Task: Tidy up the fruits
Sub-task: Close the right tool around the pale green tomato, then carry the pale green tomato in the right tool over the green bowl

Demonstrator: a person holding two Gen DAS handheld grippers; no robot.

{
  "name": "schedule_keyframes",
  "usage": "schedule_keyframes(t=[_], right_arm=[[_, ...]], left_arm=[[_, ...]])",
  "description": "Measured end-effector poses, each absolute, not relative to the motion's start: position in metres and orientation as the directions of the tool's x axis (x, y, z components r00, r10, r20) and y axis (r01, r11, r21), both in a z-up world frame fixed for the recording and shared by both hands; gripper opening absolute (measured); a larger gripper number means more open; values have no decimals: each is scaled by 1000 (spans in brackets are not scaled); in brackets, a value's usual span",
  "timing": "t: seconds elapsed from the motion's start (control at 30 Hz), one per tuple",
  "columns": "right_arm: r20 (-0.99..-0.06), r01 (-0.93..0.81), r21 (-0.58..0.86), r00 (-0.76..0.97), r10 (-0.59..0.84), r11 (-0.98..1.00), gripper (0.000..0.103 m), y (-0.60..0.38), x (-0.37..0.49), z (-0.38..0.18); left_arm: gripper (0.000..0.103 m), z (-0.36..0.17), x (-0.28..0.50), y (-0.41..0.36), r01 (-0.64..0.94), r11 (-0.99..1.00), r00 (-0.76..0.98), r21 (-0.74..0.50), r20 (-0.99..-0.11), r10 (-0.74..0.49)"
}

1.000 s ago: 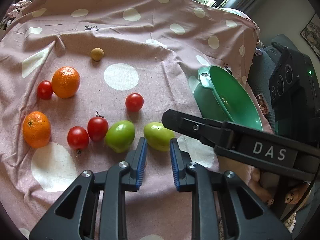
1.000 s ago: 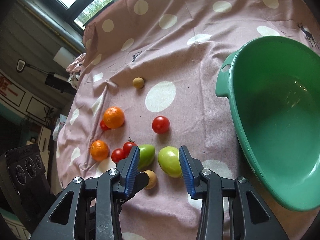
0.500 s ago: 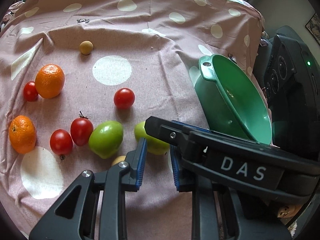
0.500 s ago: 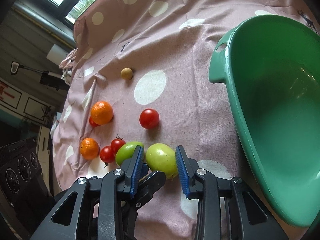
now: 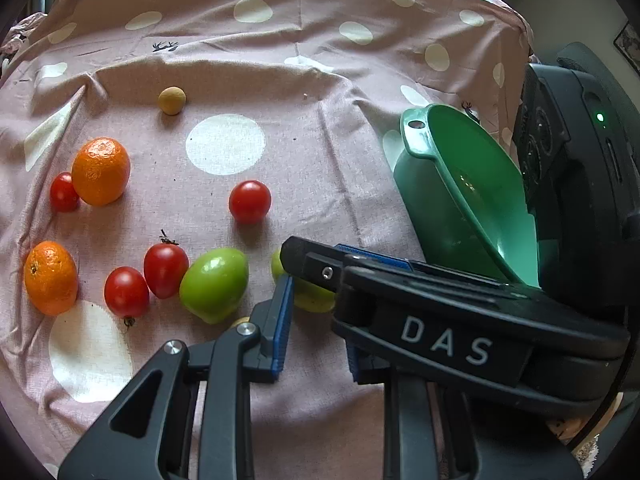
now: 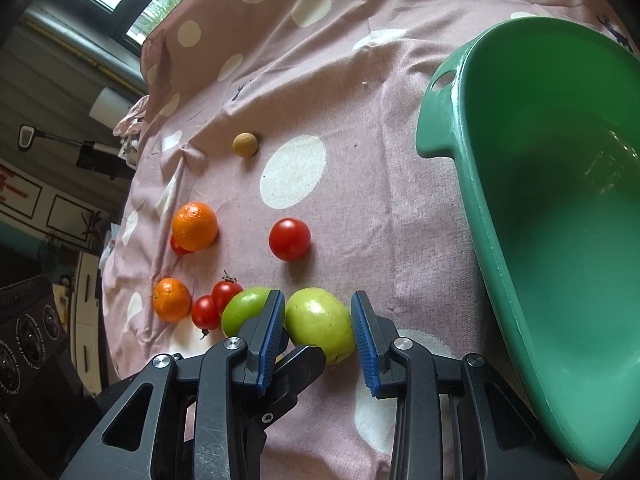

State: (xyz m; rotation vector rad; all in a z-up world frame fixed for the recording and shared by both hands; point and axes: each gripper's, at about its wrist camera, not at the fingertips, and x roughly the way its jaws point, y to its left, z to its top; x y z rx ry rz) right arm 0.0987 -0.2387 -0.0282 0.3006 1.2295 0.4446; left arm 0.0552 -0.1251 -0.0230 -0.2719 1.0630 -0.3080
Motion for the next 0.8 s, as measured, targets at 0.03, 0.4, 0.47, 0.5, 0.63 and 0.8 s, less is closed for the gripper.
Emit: schedule_keyframes(t=[0.03, 0.4, 0.47, 0.5, 0.63, 0.8], right_arm=[[-836, -164, 454, 262, 483, 876, 36, -239, 100, -30], [-836, -173, 463, 243, 493, 870, 37, -234, 104, -35], [-834, -181, 461, 246, 494, 869, 38, -234, 103, -35], [-833, -178, 463, 247, 495, 868, 38, -234, 103, -35], [-826, -186, 466, 258, 501, 865, 38, -233, 101, -30], [-802, -210, 473, 299, 517, 855, 37, -238, 95, -15]], left_arm=[[22, -23, 55, -124, 115, 926, 451, -360, -812, -371], [22, -24, 55, -123, 118, 925, 449, -361, -812, -374], [24, -24, 55, -124, 121, 926, 453, -357, -811, -372], [24, -24, 54, -124, 120, 927, 454, -356, -810, -370], [25, -18, 51, -124, 128, 927, 484, -352, -794, -368], [25, -3, 45, -125, 148, 929, 518, -340, -773, -366]])
